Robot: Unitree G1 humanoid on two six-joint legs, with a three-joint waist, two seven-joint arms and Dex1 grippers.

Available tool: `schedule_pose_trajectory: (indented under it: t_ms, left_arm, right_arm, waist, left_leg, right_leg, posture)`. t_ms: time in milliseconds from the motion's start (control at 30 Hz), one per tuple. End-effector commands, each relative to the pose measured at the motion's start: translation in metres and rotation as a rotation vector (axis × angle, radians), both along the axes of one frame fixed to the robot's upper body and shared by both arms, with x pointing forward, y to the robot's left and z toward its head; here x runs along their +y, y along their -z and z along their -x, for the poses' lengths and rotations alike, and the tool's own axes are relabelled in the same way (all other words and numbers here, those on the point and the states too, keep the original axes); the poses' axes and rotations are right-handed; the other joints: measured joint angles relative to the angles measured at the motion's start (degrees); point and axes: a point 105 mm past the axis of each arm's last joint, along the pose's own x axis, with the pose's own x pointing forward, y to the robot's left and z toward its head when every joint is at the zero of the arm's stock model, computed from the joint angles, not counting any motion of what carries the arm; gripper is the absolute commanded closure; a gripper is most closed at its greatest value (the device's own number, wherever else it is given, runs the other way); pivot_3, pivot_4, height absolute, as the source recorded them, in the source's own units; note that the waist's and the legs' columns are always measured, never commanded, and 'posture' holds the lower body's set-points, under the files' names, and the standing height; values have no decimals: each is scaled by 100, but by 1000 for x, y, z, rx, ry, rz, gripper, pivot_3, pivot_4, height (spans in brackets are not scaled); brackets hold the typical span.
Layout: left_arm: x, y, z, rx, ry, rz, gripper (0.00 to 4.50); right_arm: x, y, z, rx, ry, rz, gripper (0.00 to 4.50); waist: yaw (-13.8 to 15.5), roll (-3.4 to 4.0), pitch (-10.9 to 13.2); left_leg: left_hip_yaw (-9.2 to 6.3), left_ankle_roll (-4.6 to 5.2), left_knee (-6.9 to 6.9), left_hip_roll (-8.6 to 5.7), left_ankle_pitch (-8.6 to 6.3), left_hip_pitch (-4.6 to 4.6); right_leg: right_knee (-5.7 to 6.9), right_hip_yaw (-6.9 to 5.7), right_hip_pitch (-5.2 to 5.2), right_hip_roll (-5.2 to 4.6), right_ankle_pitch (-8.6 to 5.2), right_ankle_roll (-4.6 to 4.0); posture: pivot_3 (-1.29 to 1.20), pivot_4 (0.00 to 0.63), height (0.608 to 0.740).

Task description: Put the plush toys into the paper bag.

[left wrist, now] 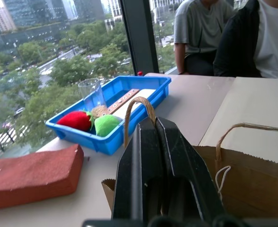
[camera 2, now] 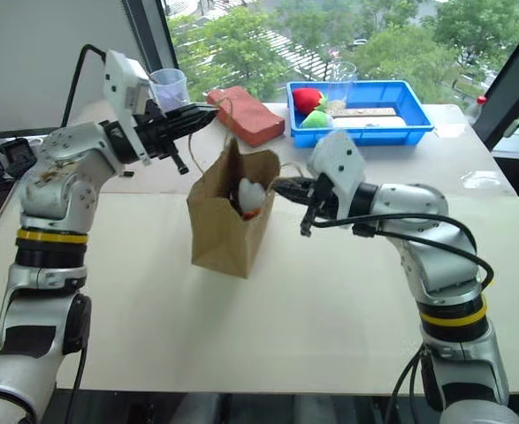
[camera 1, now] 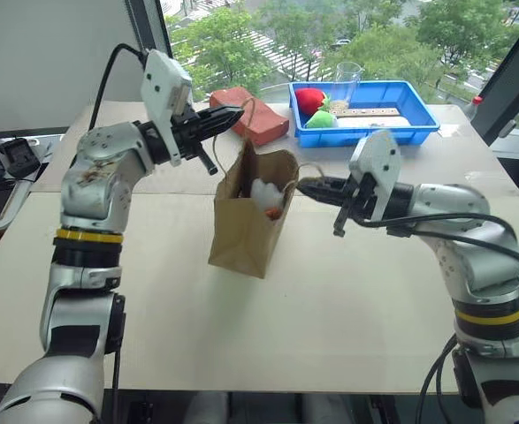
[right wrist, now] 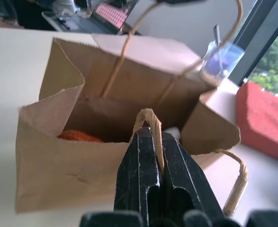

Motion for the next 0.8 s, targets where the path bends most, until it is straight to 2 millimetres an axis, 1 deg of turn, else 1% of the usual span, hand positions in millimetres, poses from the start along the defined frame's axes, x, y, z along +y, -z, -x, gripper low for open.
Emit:
schedule_pose_trajectory:
  t_ms: [33,100,167,233,300,400,467,567,633,800]
  left_arm:
    - [-18,-23,7,-64,133,18,4500]
    - [-22,-22,8,-56,175,8,4500]
    - [-21,-16,6,-38,181,-4,4500]
    - [-22,-7,7,-15,196,-26,4500]
    - [-23,6,9,23,218,-55,4500]
    - [-22,23,12,60,234,-97,4500]
    - [-18,30,11,75,218,-102,4500]
    - [-13,33,14,81,213,-102,4500]
    - [-12,33,16,80,213,-103,4500]
    - [-9,39,27,107,214,-113,4500]
  right_arm:
    - [6,-34,16,-123,-17,-20,4454]
    - [14,-35,22,-123,-32,-24,4454]
    - [20,-26,24,-81,-32,-28,4454]
    - [23,-12,19,-23,2,-34,4454]
    - [27,-3,11,-1,36,-43,4454]
    - [34,4,1,7,54,-44,4454]
    - [40,7,-5,6,58,-41,4454]
    - [44,10,-12,5,59,-35,4454]
    - [46,12,-13,2,53,-28,4454]
    - [52,17,-14,15,17,-15,4454]
  waist:
    - [-7,0,0]
    - [-20,0,0]
    - [-32,0,0]
    - [-53,1,0]
    - [-61,2,-1]
    - [-61,2,-1]
    - [-56,2,-1]
    - [-44,2,-1]
    - [-33,2,-1]
    - [-52,2,-1]
  left_leg:
    - [0,1,0,0,0,-3]
    - [0,0,0,-1,0,-11]
    - [0,2,-1,0,-1,-11]
    - [0,9,-2,0,-5,-8]
    - [0,9,-1,0,-5,-7]
    - [1,6,1,0,-3,-3]
    - [0,5,2,0,-3,-2]
    - [0,3,3,0,-1,-3]
    - [-1,3,2,0,-1,-3]
    - [-2,4,-1,0,-2,-3]
  right_leg:
    - [3,0,0,0,0,0]
    - [1,-1,-4,-1,0,0]
    - [0,-2,-5,0,0,0]
    - [1,-3,-4,0,0,0]
    - [3,-2,-4,0,0,0]
    - [10,0,-5,0,0,0]
    - [12,0,-5,0,0,0]
    - [13,0,-5,0,0,0]
    - [16,-1,-5,0,0,0]
    - [13,-2,-6,0,0,0]
  posture:
    - [0,150,740]
    - [0,150,740]
    - [0,150,740]
    - [0,150,740]
    - [0,150,740]
    - [0,150,740]
    - [0,150,740]
    - [0,150,740]
    - [0,150,740]
    - [0,150,740]
